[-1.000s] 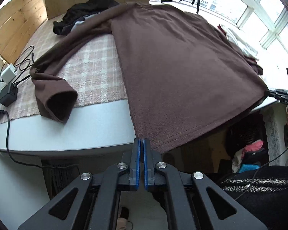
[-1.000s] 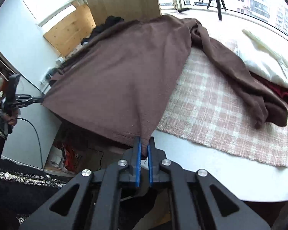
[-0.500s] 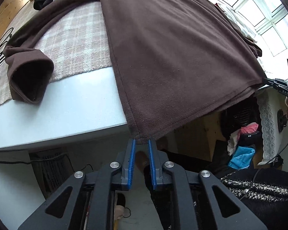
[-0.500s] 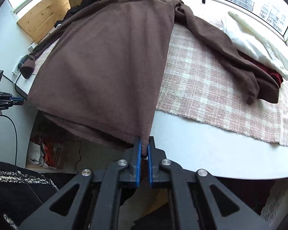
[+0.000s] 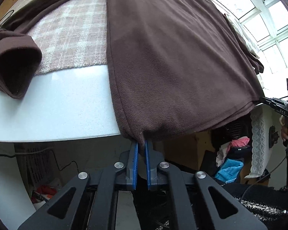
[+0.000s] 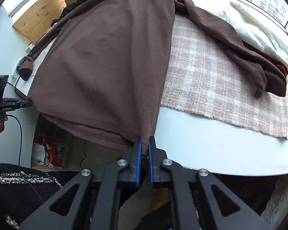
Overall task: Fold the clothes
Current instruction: 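Hold the brown garment hem with both grippers at the bed edge, then lift the hem with both grippers, flip the garment over, lay it down, open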
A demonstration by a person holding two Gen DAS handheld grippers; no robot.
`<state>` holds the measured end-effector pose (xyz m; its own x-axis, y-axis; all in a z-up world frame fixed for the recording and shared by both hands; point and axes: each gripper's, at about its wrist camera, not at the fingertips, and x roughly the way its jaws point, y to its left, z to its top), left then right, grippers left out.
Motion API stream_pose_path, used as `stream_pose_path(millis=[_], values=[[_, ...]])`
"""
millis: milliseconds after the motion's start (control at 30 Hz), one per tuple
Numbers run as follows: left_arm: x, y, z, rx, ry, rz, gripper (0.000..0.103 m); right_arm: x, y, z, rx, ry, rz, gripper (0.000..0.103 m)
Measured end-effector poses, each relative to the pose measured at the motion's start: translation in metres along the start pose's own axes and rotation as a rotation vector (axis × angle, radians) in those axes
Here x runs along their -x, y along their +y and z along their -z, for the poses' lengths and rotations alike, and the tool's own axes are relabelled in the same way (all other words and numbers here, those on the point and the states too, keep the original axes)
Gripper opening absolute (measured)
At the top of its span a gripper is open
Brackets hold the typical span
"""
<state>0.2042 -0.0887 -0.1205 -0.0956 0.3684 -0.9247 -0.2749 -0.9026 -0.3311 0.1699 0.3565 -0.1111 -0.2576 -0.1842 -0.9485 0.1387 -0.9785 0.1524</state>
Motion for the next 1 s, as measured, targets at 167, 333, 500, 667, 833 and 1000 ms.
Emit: stream_pose_path(millis=[167,333,500,667,833,1000], values=[[0.065,0.025,-0.002,0.034,-0.119,0.038,0.006,0.007,0.003,0.013,-0.020,-0.023,0.000,0.042],[0.074,0.026,-0.008,-0.008,-0.131,0.017,0.006,0.002,0.022,0.023,0.044,-0.029,-0.013,0.042],[0.061,0.026,-0.009,-0.018,-0.115,0.018,0.006,-0.011,0.027,0.024,0.051,-0.027,0.048,0.042],[0.052,0.017,-0.010,-0.060,-0.076,-0.002,0.006,-0.011,0.018,0.025,-0.003,-0.048,0.031,0.007],[0.057,0.016,-0.032,-0.054,-0.089,-0.008,0.006,0.023,0.024,0.018,0.041,-0.115,0.097,0.006],[0.069,0.012,-0.154,-0.131,-0.203,-0.050,0.005,0.031,0.011,-0.054,0.063,-0.130,0.230,0.005]])
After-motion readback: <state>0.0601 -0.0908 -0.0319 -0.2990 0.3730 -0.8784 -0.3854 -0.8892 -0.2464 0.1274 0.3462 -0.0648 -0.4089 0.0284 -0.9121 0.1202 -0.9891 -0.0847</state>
